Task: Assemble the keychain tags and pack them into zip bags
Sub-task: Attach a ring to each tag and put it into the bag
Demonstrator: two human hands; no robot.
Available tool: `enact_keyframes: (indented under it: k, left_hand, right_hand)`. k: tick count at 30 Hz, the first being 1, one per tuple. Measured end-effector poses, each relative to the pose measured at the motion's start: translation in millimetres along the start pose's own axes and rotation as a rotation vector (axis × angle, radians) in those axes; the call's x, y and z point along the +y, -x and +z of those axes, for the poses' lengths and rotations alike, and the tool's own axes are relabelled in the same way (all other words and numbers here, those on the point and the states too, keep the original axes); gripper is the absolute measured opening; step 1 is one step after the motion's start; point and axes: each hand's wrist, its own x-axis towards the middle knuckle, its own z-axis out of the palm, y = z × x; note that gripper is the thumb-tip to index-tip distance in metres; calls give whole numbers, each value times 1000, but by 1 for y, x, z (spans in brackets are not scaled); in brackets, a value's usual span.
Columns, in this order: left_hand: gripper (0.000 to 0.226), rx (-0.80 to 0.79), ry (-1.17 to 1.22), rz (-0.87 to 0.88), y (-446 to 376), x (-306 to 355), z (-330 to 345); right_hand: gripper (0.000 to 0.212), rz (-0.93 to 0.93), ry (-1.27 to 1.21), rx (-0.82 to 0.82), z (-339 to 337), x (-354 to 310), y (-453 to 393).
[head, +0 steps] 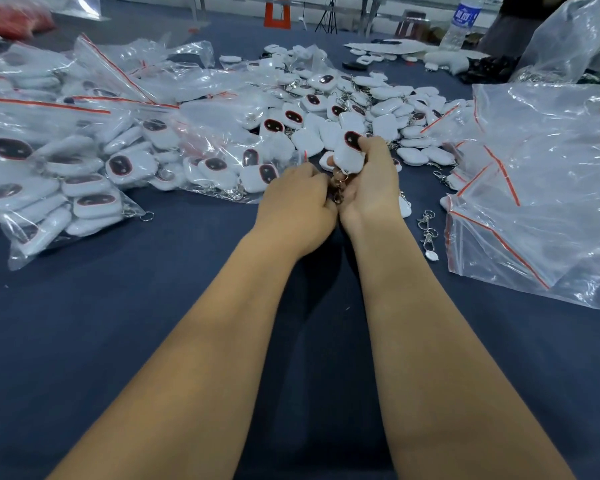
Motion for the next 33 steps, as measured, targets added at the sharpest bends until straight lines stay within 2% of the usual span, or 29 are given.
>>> enact_keyframes:
  k: [7, 13, 16, 21, 25, 33]
  left_hand:
    - [23, -27, 295, -160, -3, -2, -10]
    - [32, 143, 581, -427, 1, -9, -19]
    - [31, 212, 655, -433, -1, -14, -21]
    - [26, 316, 399, -360, -1, -19, -17]
    - [33, 278, 277, -308, 0, -22, -15]
    - [37, 230, 174, -277, 0, -22, -12]
  right_hand:
    - [22, -65, 213, -34, 4, 5, 0]
    - [10, -81, 399, -52, 3, 7, 0]
    - [13, -92, 481, -75, 4, 8, 0]
    - [20, -153, 493, -149, 3, 10, 2]
    - [12, -206, 539, -191, 3, 12, 5]
    - [15, -225, 569, -205, 4, 12, 7]
